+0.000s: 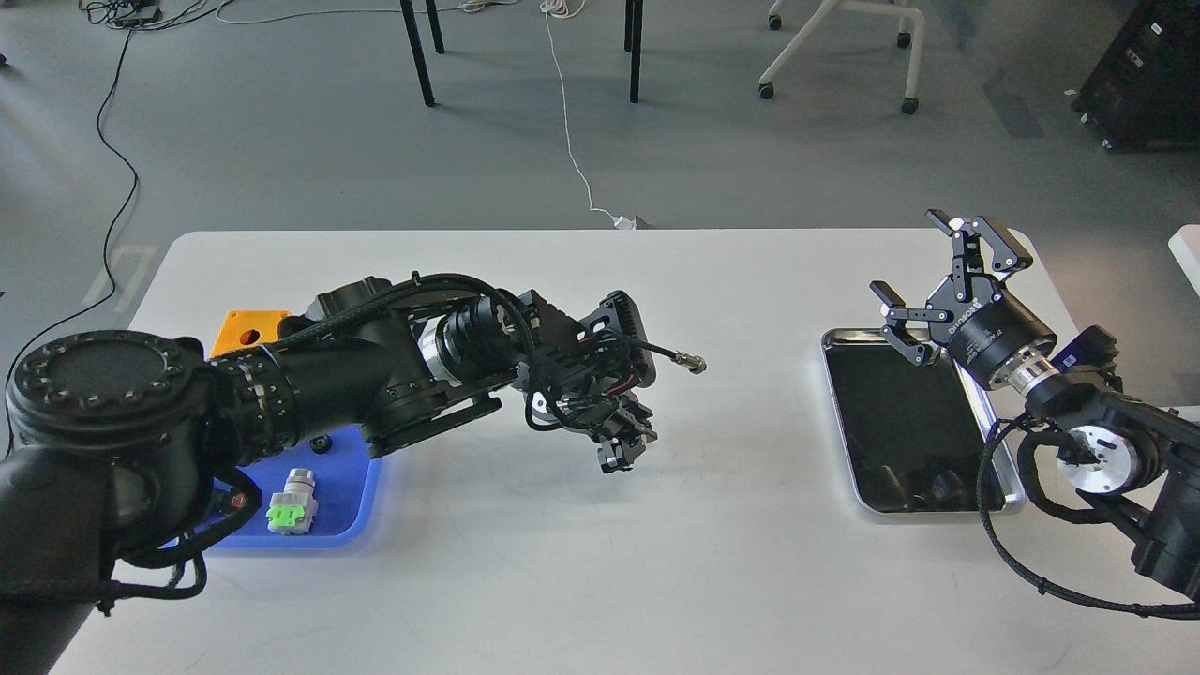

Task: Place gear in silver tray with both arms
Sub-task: 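Carry the gear with the left gripper toward the table center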

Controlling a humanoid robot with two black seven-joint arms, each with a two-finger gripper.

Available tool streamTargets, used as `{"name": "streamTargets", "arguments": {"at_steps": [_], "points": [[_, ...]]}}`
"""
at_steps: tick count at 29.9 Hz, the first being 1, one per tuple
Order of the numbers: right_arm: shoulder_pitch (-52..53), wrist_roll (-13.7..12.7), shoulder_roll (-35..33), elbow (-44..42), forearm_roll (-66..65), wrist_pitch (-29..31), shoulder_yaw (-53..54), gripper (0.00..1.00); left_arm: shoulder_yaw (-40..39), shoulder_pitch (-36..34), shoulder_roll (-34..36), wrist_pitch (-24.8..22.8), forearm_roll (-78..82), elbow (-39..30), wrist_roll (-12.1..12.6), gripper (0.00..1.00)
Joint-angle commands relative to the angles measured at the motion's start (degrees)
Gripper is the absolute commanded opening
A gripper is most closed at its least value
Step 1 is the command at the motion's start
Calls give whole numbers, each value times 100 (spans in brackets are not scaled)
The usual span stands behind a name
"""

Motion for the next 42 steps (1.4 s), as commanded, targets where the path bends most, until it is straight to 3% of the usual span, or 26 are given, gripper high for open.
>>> {"name": "streamTargets", "arguments": {"at_steps": [1, 34, 42], "points": [[-5, 0, -1, -7, 0, 0, -1, 99, 8, 89, -1, 23, 0, 68, -2, 15], [-5, 0, 8, 2, 0, 0, -1, 99, -27, 63, -1, -13, 0, -327, -2, 23], [-5, 0, 8, 2, 0, 0, -1, 99, -18, 89, -1, -13, 0, -336, -2, 33]]}}
